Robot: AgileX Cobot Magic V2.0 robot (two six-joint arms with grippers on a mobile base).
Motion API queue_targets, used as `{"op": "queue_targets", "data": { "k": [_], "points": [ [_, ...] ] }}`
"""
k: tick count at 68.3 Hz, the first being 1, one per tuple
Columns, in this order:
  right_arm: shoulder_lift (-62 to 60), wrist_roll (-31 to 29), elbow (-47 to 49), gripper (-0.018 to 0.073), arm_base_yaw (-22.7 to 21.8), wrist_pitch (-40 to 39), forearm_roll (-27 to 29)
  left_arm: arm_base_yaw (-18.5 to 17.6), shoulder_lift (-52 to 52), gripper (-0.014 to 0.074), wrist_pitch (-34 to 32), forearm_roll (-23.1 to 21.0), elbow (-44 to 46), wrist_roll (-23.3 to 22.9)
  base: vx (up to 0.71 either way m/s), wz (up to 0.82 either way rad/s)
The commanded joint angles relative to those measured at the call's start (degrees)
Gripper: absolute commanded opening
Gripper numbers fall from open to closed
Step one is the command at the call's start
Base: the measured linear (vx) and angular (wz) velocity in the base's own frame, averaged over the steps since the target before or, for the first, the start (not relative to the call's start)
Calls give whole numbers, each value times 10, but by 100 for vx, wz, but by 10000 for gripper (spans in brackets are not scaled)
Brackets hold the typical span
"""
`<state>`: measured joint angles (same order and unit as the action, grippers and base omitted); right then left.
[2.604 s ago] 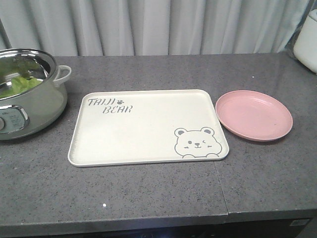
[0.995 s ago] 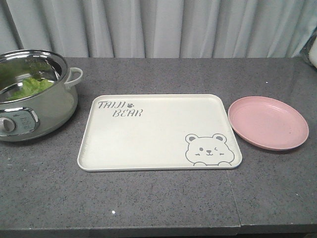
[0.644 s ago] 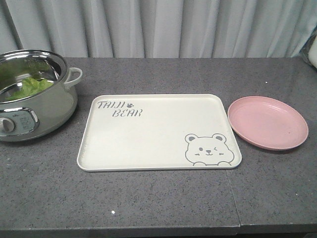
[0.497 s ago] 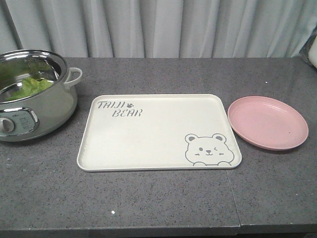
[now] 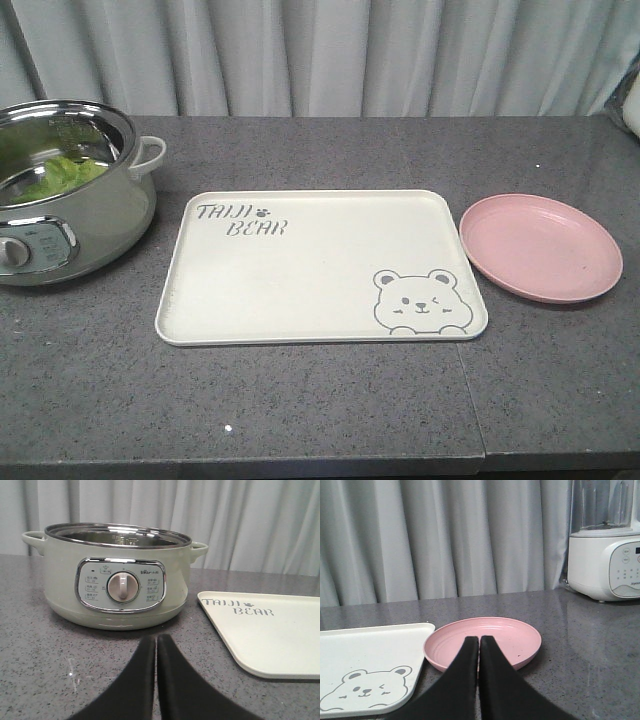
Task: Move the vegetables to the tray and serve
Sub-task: 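Creep the base up to the counter edge and stop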
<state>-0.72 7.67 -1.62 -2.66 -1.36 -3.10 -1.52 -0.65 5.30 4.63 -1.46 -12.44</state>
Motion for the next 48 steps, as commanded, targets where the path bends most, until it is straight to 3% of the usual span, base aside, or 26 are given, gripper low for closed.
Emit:
{"op": "queue_targets", "data": {
  "k": [1, 7, 21, 31, 39, 48],
  "points": [
    [-3, 0, -8, -3, -2, -52, -4, 0, -8, -6, -63, -4, -13, -25, 0, 0],
    [-3, 4, -8, -3, -2, -63, 10, 0, -8, -6, -88, -6, -11, -58, 0, 0],
    [-3, 8, -8, -3, -2, -99, 10, 0, -8, -6, -112, -5, -11, -60, 0, 0],
    [-3, 106, -8, -3, -2, -80, 36, 0, -8, -6, -157, -24, -11, -121, 0, 0],
    [-3, 148, 7, -3, -2, -69, 35, 0, -8, -6, -214, -33, -11, -187, 0, 0],
    [32, 154, 112, -3, -2, -16, 25, 0, -8, -6, -330, -31, -9, -231, 0, 0]
  ]
}}
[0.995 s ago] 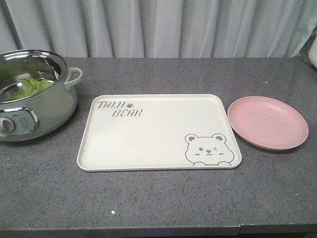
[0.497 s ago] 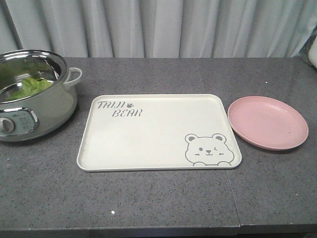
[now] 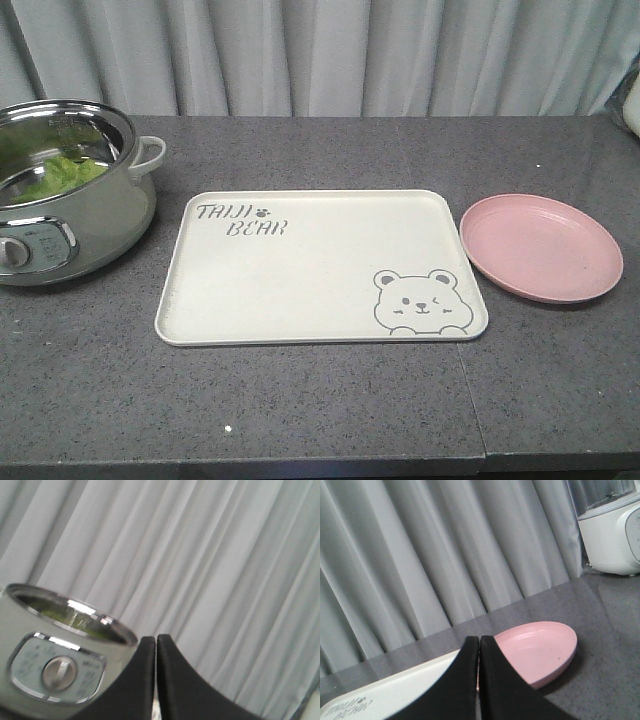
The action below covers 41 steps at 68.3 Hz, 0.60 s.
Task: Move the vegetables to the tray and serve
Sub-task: 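Creep the base up to the counter edge and stop, then reach the left gripper into the pot and grasp a lettuce leaf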
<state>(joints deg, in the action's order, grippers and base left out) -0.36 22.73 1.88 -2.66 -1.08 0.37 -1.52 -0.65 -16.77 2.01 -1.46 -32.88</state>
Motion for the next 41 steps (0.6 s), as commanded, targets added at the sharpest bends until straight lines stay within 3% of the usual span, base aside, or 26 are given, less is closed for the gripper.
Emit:
{"op": "queue_targets", "data": {
  "k": [1, 11, 23, 29, 33, 41],
  "points": [
    [38, 1, 95, -3, -2, -10, -13, 0, -8, -6, -119, -5, -8, -30, 0, 0],
    [144, -45, 244, -1, -2, 54, -34, 0, -8, -6, -117, -4, 51, -44, 0, 0],
    [279, -127, 362, 89, -2, 64, -29, 0, -7, -6, 4, 3, 155, -31, 0, 0],
    [319, -126, 384, 232, -2, 60, -28, 0, -7, -1, 58, 17, 194, -5, 0, 0],
    [336, -124, 384, 382, -2, 43, -24, 0, -7, 8, 79, 17, 212, 2, 0, 0],
    [349, -123, 384, 627, -2, 40, -25, 0, -7, 69, 85, 15, 224, 1, 0, 0]
  ]
}}
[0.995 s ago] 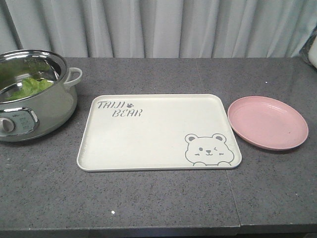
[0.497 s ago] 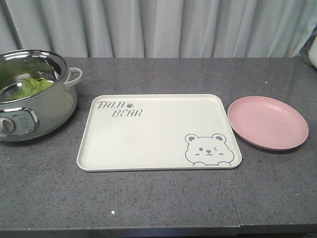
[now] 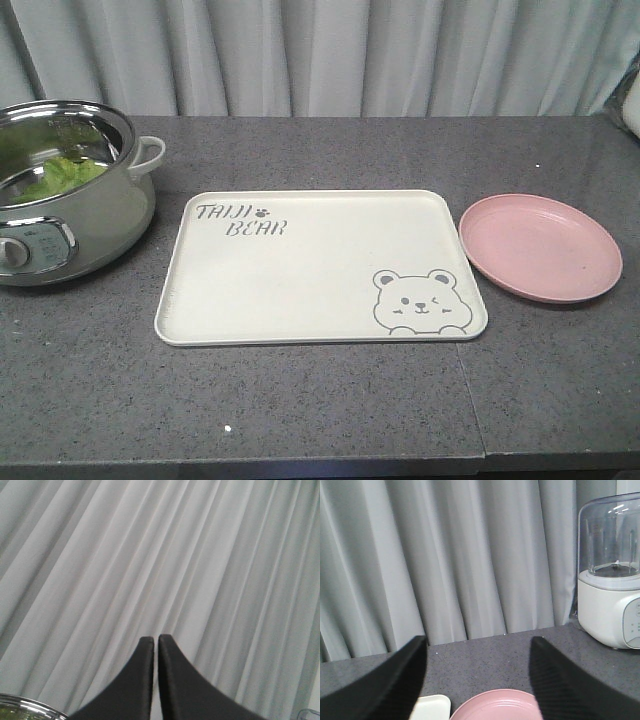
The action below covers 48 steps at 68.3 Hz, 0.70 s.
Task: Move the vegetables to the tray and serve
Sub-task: 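Reach the left gripper into the pot and grasp a lettuce leaf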
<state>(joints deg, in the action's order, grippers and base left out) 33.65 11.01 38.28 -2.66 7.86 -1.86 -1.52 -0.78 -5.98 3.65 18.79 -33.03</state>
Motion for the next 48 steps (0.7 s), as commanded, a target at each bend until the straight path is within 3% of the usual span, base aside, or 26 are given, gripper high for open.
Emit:
{"op": "queue_targets", "data": {
  "k": [1, 8, 18, 19, 38, 48],
  "points": [
    [9, -6, 20, 653, -2, -48, -3, 0, -6, 85, -23, -1, 22, 3, 0, 0],
    [11, -6, 20, 728, -2, -48, -3, 0, -6, 221, -6, -14, 21, -15, 0, 0],
    [11, -6, 20, 712, -2, -47, -3, 0, -6, 450, 16, -42, 21, -16, 0, 0],
    [11, -6, 20, 673, -2, -35, -3, 0, -6, 537, -4, -41, 21, -16, 0, 0],
    [12, -6, 20, 537, -2, -27, 19, 0, -6, 534, 0, -40, 22, -11, 0, 0],
    [12, -6, 20, 491, -2, -26, 19, 0, 35, 534, 90, -15, 79, 8, 0, 0]
  ]
}}
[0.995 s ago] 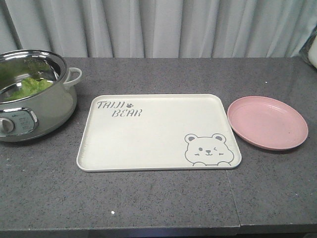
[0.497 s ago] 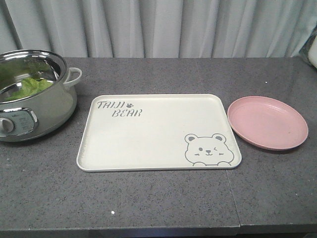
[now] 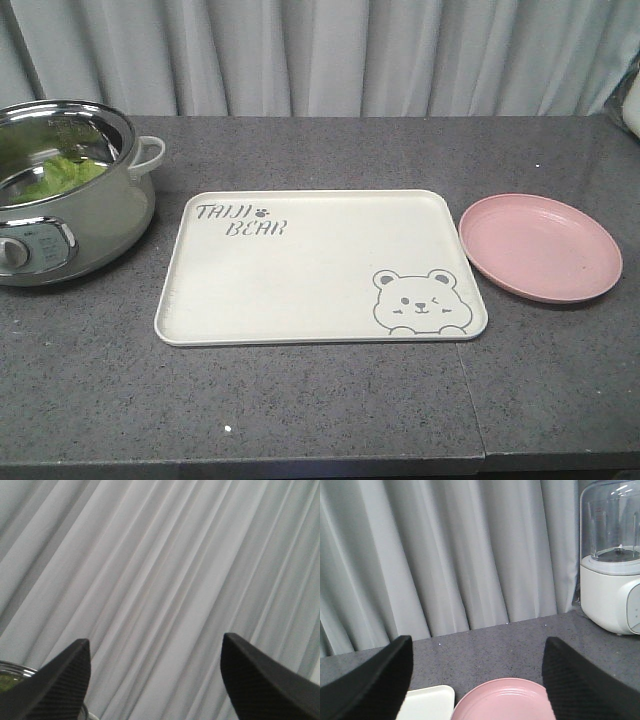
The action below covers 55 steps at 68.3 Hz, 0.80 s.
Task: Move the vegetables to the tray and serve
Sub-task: 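Reach the left gripper into the pot and grasp a lettuce leaf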
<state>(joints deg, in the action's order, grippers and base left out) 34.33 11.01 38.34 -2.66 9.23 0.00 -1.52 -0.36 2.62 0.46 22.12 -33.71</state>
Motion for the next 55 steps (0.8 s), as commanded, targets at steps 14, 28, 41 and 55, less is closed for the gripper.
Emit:
{"op": "queue_targets", "data": {
  "k": [14, 28, 41, 55],
  "points": [
    [5, -9, 19, 486, -2, -22, -3, 0, 175, 534, 103, 73, 205, 113, 0, 0],
    [5, -9, 19, 503, -2, 11, 0, 0, 373, 534, 240, 133, 414, 187, 0, 0],
    [9, -32, 48, 505, -2, 52, 0, 0, 582, 534, 381, 137, 611, 255, 0, 0],
    [12, -60, 64, 505, -2, 103, 7, 0, 815, 534, 502, 137, 828, 274, 0, 0]
  ]
}}
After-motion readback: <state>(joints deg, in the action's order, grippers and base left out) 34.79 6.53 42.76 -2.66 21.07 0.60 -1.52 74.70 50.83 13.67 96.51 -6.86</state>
